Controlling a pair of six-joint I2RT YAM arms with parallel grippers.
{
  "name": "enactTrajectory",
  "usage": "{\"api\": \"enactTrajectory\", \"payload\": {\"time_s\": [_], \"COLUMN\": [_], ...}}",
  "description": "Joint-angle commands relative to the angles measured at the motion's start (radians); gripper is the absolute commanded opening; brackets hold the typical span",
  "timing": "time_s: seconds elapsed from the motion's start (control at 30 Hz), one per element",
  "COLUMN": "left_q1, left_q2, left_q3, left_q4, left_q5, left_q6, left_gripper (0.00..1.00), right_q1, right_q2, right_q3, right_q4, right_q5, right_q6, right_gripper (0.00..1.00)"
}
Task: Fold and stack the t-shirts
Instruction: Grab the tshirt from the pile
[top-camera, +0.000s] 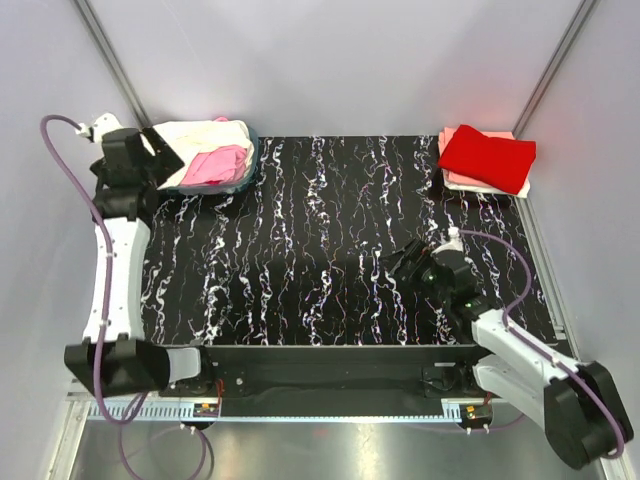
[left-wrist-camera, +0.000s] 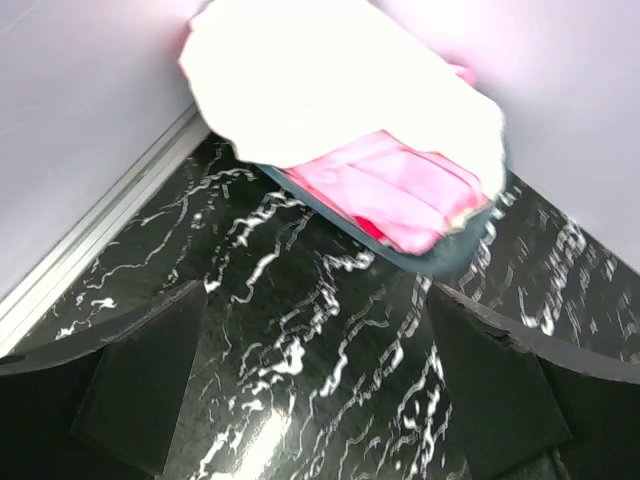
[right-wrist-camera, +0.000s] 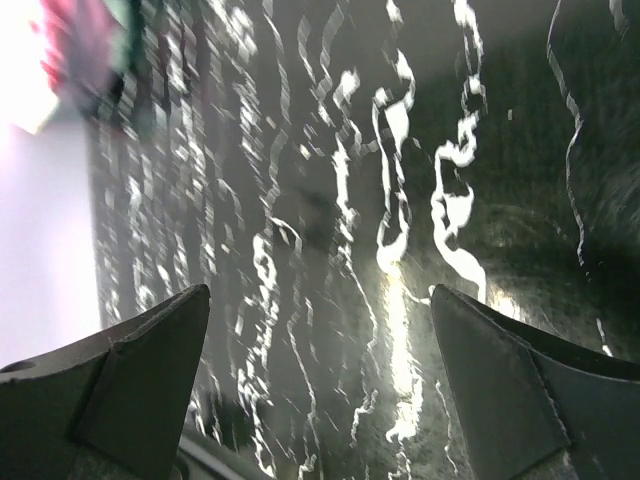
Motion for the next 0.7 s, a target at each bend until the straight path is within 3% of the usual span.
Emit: {"api": "enactTrajectory", "payload": {"time_s": [0.0, 0.07, 0.13, 0.43, 0.67], "left_q1": [0.108, 0.168, 0.185, 0.264, 0.312], "left_q2": [0.147, 0.230, 0.353, 0.711, 0.815], "left_q3": [0.093, 0.140, 0.172, 0.470, 0.495], "left_q4": [-0.049, -0.046, -0.039, -0.067, -0.004], "left_q5": [0.089, 0.153, 0.176, 0.195, 0.245], "left_q6": [-0.067, -0.083, -0.064, -0.046, -0.032], "left_gripper": [0.97, 0.78, 0.73, 0.76, 0.75], "right_q1": [0.004, 0.004, 0.004, 0.006, 0.006], "right_q2": [0.101, 0.188, 0.236, 0.243, 0.249], "right_q3": [0.078, 0.126, 0.161, 0.146, 0.144], "right_q4": [0.041, 0.044, 0.045, 0.068, 0.085], "right_q5": [-0.091, -0.145, -0.205, -0.196, -0.200], "right_q6": [-0.032, -0.070, -0.091, -0.095, -0.098], "right_gripper": [1.00, 0.98, 0.95, 0.97, 0.98]}}
